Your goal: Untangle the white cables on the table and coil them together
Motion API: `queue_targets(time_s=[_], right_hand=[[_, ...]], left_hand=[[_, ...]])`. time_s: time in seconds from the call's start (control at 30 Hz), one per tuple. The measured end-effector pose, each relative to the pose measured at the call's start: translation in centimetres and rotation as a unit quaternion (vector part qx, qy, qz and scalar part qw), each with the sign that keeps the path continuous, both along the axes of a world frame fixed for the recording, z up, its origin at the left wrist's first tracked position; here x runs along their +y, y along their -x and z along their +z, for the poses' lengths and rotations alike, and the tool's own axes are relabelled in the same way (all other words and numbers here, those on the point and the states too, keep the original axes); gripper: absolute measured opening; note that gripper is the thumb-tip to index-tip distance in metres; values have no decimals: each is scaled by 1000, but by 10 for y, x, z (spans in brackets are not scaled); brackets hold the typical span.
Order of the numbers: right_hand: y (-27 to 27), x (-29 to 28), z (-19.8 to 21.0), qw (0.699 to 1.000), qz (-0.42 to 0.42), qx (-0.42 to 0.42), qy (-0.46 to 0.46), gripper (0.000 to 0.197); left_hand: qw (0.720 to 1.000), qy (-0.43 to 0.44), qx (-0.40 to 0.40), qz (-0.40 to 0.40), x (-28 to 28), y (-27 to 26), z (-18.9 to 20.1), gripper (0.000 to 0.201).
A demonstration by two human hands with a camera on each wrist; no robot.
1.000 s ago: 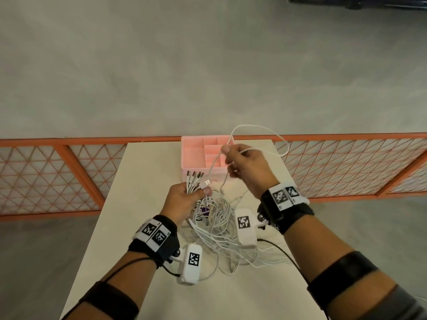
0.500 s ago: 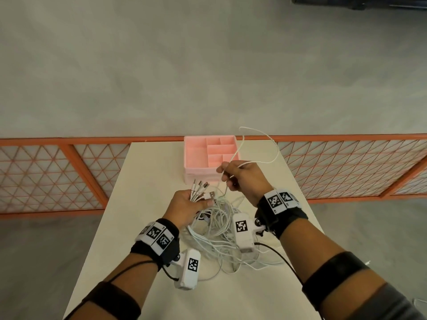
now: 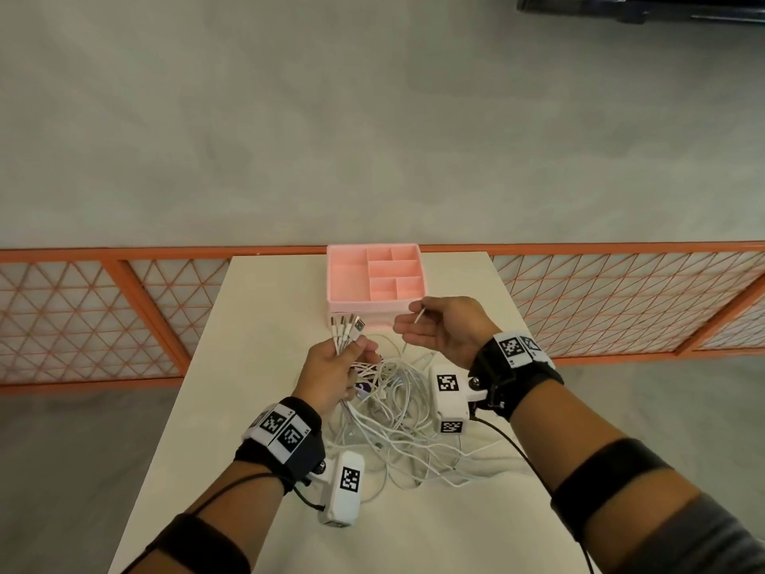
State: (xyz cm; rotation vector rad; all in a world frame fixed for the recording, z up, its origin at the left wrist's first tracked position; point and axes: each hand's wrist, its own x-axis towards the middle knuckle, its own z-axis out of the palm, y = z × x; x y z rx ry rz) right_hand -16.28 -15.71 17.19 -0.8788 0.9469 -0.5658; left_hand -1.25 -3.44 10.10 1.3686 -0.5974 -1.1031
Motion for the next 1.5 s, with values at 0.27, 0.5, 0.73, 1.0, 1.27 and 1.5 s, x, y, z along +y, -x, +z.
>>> queue_targets(time_s=[0.27, 0.5, 0.73, 1.0, 1.27, 1.5], right_hand=[[-18, 9, 13, 982, -54, -170, -57, 26], [19, -26, 15, 987, -143, -69, 40, 25], [43, -20, -31, 837, 7, 462, 293, 28], [-5, 27, -45, 601, 229, 443, 625, 34], [-18, 24, -41, 683, 175, 408, 581, 33], [-41, 60, -48, 812, 169, 292, 477, 23]], left_hand=[[998, 6, -5, -66, -1, 15, -2, 25], [997, -68, -9, -26, 14, -5, -28, 19], [997, -67, 20, -37, 12, -9, -22, 19], [997, -65, 25, -44, 5, -5, -12, 19], [991, -60, 92, 80, 10, -16, -20, 31], [985, 12, 164, 43, 8, -5, -8, 34]])
